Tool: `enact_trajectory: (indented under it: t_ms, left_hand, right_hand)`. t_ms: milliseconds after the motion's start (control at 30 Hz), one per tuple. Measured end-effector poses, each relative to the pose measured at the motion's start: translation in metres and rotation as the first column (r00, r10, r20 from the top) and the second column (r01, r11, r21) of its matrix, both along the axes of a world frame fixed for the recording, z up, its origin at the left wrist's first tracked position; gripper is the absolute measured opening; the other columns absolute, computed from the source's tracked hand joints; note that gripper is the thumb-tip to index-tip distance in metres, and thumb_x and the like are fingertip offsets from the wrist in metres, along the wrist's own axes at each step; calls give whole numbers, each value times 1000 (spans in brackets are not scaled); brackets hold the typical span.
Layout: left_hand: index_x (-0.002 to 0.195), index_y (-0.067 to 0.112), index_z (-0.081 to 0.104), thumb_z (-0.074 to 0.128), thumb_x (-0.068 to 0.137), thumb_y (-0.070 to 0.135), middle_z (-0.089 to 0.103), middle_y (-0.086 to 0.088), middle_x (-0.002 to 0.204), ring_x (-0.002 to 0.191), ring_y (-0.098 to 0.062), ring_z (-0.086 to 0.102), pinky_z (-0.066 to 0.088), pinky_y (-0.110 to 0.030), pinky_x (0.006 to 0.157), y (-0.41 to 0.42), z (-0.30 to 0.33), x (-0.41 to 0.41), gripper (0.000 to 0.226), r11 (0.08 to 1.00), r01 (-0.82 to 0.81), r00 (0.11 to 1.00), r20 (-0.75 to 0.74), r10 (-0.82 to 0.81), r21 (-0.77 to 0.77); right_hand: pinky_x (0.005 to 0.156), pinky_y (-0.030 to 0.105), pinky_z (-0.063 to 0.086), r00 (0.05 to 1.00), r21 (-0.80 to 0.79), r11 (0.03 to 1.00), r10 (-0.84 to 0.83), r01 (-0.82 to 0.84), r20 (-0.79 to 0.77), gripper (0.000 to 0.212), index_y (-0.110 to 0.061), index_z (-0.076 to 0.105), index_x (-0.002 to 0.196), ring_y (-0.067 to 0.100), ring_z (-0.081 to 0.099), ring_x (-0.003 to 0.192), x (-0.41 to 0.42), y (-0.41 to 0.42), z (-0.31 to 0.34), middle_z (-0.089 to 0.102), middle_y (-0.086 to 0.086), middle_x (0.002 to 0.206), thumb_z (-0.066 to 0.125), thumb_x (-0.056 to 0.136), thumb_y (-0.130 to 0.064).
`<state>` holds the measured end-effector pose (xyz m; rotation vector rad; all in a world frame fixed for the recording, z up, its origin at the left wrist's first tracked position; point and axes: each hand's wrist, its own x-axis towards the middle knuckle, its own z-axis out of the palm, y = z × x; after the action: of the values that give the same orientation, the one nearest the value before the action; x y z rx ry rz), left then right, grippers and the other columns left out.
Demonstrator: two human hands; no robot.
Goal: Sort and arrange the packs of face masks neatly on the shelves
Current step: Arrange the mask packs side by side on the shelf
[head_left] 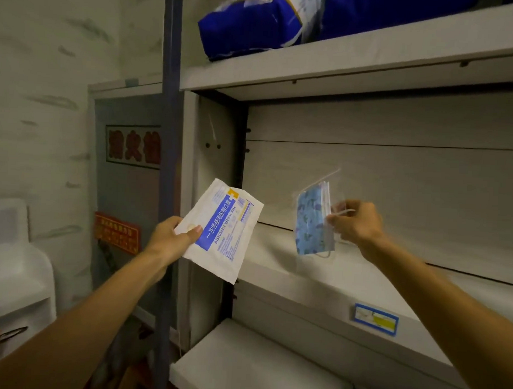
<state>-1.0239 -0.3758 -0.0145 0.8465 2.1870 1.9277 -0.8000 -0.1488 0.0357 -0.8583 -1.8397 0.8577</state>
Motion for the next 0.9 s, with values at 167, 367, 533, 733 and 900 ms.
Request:
enact_trajectory:
  t_ms: [167,367,533,733,900]
  left_hand:
    - [106,13,54,66,88,24,61,2,87,76,-13,63,50,-26,57,14,6,-48,25,998,70,997,30,-70,4]
    - [103,11,57,67,88,24,64,-2,91,74,-12,62,48,-25,57,45,14,-94,22,990,136,990,30,-136,-20]
    - [106,9,60,67,88,21,67,-7,96,77,-17,64,50,-25,59,86,10,-125,23,985,170,984,56,-168,-34]
    - [105,13,57,68,87,26,65,-3,89,71,-16,64,52,-26,58,131,1,-155,24,971,189,982,40,-185,-148]
    - [98,14,55,69,86,33,61,-2,89,67,-14,57,43,-23,53,149,-9,-176,26,922,105,988,-64,-139,-374]
  right_hand:
    - [55,28,46,1000,-33,999,-20,21,24,14,-10,62,89,27,62,76,-37,-4,-18,64,12,85,71,80,-4]
    - [59,32,51,993,-76,991,-110,112,35,12,-8,63,94,26,62,76,-73,18,-23,64,12,86,67,84,-3]
    - [53,28,47,994,-159,984,-90,79,-62,11,-7,62,87,24,58,65,-111,38,-23,62,13,79,68,82,-1]
    - [52,26,47,989,-260,964,-87,53,-120,12,-8,61,89,20,58,62,-146,54,-26,63,11,78,70,83,-1]
    - [52,25,45,989,-315,944,-124,94,-77,15,-4,63,95,19,56,59,-152,61,-36,62,10,73,70,82,-2]
